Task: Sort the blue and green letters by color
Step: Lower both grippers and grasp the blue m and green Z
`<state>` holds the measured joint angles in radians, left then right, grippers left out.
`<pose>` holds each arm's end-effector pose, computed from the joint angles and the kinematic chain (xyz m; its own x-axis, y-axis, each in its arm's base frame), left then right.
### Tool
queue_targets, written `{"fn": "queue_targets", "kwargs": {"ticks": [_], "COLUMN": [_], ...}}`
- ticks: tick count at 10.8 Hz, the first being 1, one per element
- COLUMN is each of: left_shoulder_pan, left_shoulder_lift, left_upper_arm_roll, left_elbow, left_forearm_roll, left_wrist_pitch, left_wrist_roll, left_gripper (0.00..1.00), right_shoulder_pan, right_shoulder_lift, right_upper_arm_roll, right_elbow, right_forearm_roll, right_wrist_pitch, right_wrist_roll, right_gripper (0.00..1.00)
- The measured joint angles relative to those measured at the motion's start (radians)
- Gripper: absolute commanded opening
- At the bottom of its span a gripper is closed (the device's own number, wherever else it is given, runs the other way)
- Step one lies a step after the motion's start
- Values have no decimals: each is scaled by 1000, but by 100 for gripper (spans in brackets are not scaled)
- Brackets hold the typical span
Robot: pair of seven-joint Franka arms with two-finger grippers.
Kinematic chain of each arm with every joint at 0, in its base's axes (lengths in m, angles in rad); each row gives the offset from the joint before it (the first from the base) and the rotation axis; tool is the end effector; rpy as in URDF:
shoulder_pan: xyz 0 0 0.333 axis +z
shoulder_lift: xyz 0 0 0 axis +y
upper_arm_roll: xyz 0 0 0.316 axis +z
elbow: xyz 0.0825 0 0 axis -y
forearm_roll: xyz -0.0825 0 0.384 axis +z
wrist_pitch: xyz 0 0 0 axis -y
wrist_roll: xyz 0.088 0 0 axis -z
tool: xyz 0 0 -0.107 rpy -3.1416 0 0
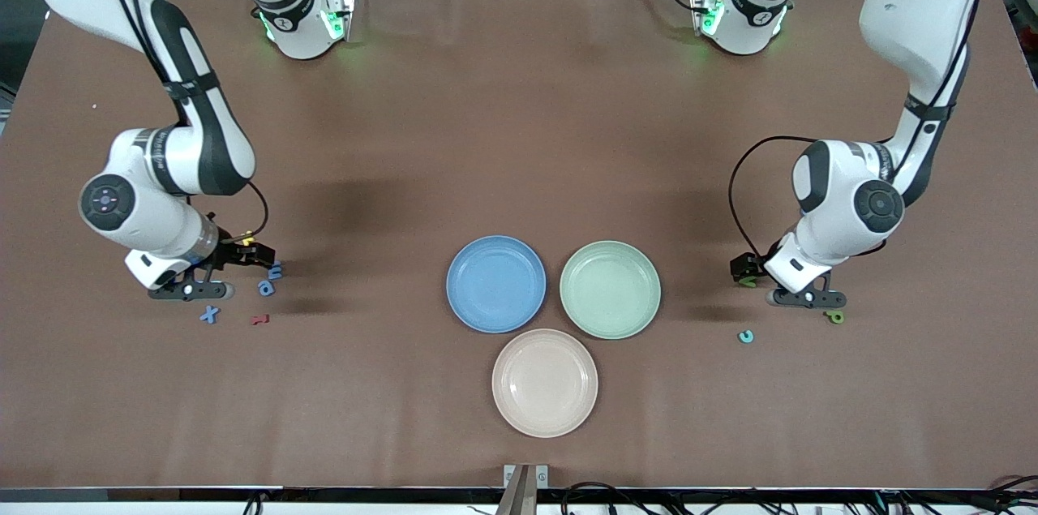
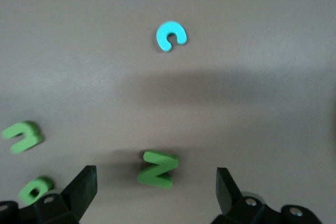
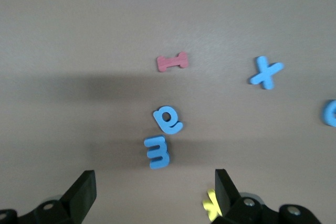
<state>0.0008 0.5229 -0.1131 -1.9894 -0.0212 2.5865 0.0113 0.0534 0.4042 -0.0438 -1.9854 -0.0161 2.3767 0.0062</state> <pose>0.6145 -0.0668 0.2054 0.9934 -0.0859 0.0764 -0.0911 -0.9935 0.0680 0.6093 0.0066 0.2591 0.9998 0.0183 -0.0126 0.0187 -0.9994 0.0283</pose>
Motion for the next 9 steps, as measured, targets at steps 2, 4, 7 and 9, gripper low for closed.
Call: {"fn": "queue_targets", "kwargs": {"ticks": [2, 4, 7, 9], "left_shoulder_pan": [10, 13, 12, 7], "left_shoulder_lift": [34, 35, 35, 35], "left_upper_arm_roll": [2, 2, 2, 1], "left_elbow": [-26, -32, -32, -33], "left_forearm_roll": [0, 0, 1, 23], "left_wrist_pitch": [60, 63, 63, 63], "left_wrist_roll": [129, 166, 171, 181], "left_gripper": [100, 87, 74, 54], "right_shoulder_pan": [11, 15, 16, 16], "right_shoulder_lift": [35, 62, 90, 103], "right_upper_arm_roll": [1, 1, 4, 13], "right_elbow": [-60, -67, -67, -61], "right_forearm_roll": [-1, -1, -1, -1], "right_wrist_pitch": [92, 107, 122, 129], "right_wrist_roll": [-33, -74, -134, -150], "right_gripper": [100, 100, 100, 100]}}
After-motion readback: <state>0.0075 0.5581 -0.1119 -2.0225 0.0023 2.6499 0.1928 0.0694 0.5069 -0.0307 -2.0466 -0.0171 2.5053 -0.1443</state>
